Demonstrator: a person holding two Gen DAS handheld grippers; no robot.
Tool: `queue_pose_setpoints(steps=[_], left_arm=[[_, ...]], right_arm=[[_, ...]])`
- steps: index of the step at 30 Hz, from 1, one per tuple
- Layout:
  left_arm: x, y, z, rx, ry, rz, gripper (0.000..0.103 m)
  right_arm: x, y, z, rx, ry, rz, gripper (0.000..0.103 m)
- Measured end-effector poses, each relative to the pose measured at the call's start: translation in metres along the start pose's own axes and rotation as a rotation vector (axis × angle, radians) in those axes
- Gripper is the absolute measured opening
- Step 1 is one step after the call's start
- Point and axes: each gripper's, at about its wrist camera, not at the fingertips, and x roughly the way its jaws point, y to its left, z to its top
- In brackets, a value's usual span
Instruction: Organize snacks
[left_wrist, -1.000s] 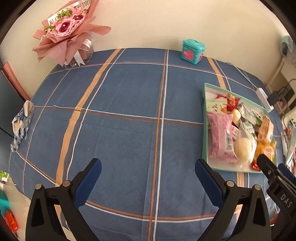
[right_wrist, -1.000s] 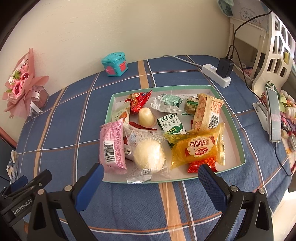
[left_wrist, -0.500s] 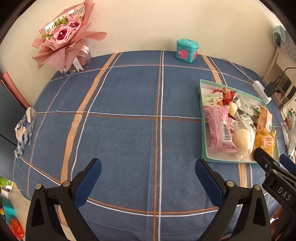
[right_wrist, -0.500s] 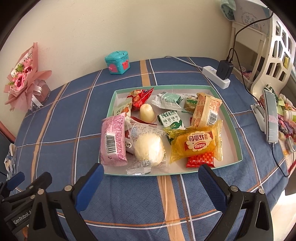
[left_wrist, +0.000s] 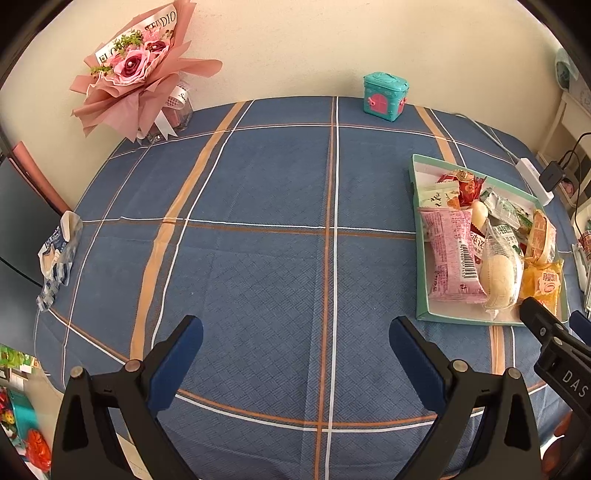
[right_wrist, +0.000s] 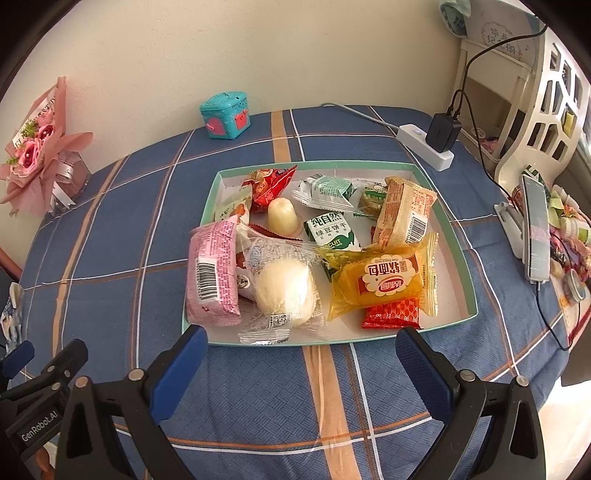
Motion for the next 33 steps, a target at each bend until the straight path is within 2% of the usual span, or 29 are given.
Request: queue_pose_setpoints(steps=[33], left_arm=[[-0.0028, 0.0008, 0.0044, -0.015, -0.004, 0.021, 0.101]], right_arm=[[0.0011, 0.0019, 0.0004, -0.007, 0.003, -0.001, 0.103]])
